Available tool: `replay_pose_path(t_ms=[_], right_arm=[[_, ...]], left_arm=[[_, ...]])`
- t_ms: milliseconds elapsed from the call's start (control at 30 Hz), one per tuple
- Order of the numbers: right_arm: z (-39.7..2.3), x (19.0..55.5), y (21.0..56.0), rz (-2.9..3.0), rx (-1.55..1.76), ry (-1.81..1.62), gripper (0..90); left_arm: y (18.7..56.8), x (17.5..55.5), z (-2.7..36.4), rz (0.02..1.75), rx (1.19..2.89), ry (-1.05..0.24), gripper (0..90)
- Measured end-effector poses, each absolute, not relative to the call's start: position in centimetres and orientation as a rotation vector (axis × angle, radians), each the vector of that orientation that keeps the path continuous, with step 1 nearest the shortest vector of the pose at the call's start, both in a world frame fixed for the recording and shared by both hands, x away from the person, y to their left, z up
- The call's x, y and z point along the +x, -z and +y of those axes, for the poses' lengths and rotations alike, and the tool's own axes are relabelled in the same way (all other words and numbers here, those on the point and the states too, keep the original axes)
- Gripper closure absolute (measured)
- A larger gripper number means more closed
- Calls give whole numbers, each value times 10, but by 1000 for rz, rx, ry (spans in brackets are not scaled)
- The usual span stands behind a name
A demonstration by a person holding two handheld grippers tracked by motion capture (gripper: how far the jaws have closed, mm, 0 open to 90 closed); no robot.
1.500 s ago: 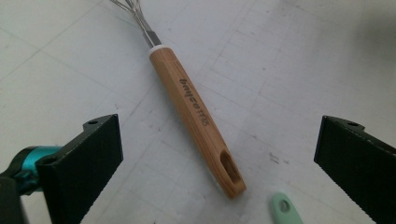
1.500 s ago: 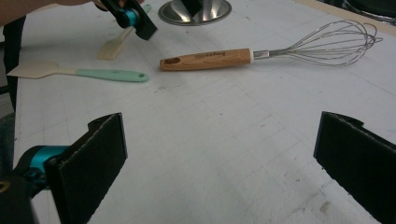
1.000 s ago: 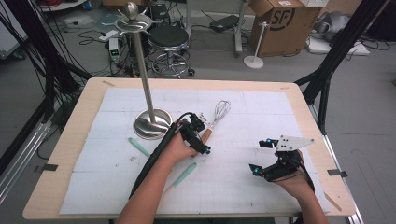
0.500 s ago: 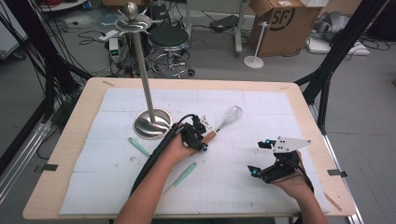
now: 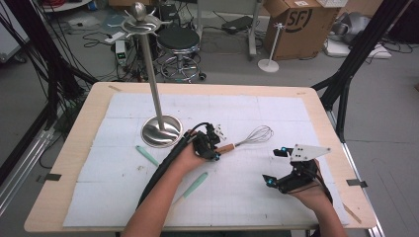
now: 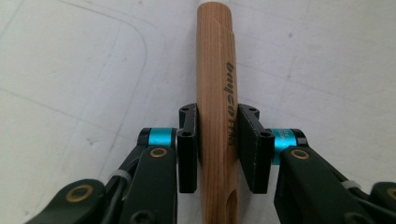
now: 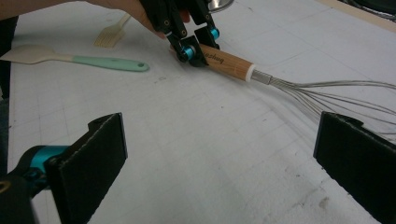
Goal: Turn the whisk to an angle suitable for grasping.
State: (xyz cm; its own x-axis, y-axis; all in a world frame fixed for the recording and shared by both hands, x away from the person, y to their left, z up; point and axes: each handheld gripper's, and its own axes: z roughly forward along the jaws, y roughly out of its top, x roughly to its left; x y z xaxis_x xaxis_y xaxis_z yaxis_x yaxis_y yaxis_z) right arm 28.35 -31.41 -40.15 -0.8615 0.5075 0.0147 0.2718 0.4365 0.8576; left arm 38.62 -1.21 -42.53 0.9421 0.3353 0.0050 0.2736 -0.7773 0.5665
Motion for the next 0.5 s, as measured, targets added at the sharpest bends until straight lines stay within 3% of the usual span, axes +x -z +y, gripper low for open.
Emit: replay_pose_path(t_ms=[300, 500], right_arm=[[-310, 282, 399, 2454, 660, -1401, 22], [-309, 282, 400, 2461, 662, -1396, 22]], left_arm=[[426, 375, -28, 325, 2484, -2, 707], [426, 368, -40, 265, 2498, -8, 702]])
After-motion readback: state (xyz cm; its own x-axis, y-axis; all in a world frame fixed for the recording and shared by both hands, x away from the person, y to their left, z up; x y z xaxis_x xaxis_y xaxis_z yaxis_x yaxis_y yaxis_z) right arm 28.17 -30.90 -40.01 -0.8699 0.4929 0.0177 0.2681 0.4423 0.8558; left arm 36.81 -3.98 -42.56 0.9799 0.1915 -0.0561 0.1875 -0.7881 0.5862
